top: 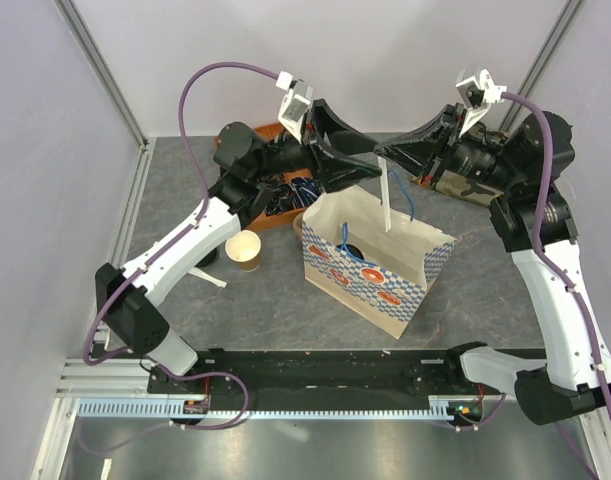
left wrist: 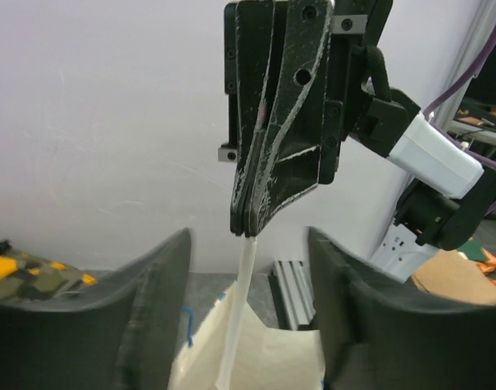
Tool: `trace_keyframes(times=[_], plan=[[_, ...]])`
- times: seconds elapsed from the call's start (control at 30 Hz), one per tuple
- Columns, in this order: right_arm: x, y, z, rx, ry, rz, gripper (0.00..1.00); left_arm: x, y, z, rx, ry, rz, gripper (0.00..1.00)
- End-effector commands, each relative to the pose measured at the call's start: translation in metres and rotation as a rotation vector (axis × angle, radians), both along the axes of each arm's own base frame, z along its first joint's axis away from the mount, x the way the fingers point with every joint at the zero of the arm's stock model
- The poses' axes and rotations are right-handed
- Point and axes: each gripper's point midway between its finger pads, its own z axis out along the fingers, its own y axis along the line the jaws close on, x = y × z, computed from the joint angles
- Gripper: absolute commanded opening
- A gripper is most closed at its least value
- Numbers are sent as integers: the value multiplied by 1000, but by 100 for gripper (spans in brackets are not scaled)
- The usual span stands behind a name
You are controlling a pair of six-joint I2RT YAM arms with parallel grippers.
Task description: Pack the takeout coffee
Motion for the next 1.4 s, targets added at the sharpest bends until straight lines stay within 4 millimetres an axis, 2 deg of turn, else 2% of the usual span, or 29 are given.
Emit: trace_keyframes(times=[0.0,0.03,0.07,0.13,0.17,0.3,0.37,0.4,0.43,0.53,0.67,0.8,0.83,0.93,1.13,1.23,1.37], plan=[[-10,-5,4,-78,-86,-13,0,2,29,0,38,-43,104,79],[-10,-6,1,-89,-76,-18,0,6,37,-3,54,-18,130,80],[-10,-7,-1,-96,-75,-23,0,22,50,-8,65,18,175,81],[-9,-7,-10,-114,-59,-24,0,32,65,-14,90,51,193,87],[-7,-7,-15,-121,-47,-27,0,43,80,-16,92,68,243,88],[-4,-8,-43,-151,-1,-27,0,57,111,-20,109,58,348,89],[0,-8,-65,-180,27,-32,0,58,121,-20,113,36,386,89],[-2,-9,-70,-186,30,-31,0,58,122,-22,118,28,393,89],[0,-8,-86,-201,58,-28,0,58,125,-24,122,19,409,89],[0,-10,-113,-265,56,-34,0,56,131,-28,132,17,429,89],[2,-9,-146,-379,43,-61,0,49,136,-34,157,6,438,89],[-3,-5,-176,-476,31,-45,0,48,140,-37,180,-7,452,90],[-3,-6,-189,-496,52,-44,0,49,141,-40,189,-4,456,90],[-5,-7,-209,-531,71,-43,0,51,144,-42,202,-2,478,90],[-4,-8,-230,-560,83,-51,0,51,147,-46,221,-5,502,90],[-4,-7,-236,-566,90,-44,9,50,150,-47,230,-11,515,90],[-3,-5,-234,-559,87,-42,33,52,153,-48,246,-7,545,91]])
